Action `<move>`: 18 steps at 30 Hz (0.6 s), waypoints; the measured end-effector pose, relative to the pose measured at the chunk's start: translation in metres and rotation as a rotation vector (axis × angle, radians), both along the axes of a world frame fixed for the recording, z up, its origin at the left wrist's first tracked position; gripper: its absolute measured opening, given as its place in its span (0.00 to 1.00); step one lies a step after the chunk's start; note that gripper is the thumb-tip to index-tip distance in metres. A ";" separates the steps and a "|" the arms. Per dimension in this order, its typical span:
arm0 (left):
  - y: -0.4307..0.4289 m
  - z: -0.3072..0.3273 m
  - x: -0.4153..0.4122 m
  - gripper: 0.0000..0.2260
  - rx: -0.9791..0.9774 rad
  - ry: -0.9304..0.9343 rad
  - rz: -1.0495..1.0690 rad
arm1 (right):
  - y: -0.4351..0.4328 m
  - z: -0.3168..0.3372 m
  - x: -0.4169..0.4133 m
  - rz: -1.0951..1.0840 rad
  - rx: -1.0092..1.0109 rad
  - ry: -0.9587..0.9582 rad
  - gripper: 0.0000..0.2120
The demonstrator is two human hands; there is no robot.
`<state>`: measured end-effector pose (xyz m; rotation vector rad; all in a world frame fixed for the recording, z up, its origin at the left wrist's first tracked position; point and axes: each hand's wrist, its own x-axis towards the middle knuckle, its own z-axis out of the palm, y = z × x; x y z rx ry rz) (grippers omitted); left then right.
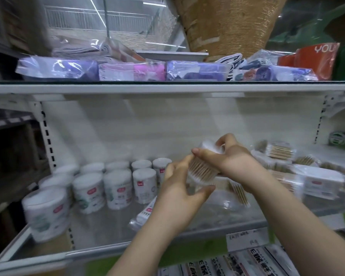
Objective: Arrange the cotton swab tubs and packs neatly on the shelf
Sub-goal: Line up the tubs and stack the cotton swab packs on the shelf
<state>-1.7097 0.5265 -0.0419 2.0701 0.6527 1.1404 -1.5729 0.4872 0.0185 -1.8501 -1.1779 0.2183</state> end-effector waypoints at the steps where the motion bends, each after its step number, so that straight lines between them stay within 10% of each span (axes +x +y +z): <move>1: 0.001 -0.001 -0.003 0.30 0.039 0.029 0.038 | 0.002 -0.002 -0.004 0.012 -0.008 0.014 0.36; 6: 0.011 -0.001 -0.017 0.32 0.186 0.078 0.216 | 0.007 -0.008 -0.024 0.328 -0.026 0.326 0.40; 18: 0.025 0.017 -0.079 0.20 -0.812 -0.548 -0.363 | 0.008 -0.005 -0.057 0.542 0.164 0.348 0.09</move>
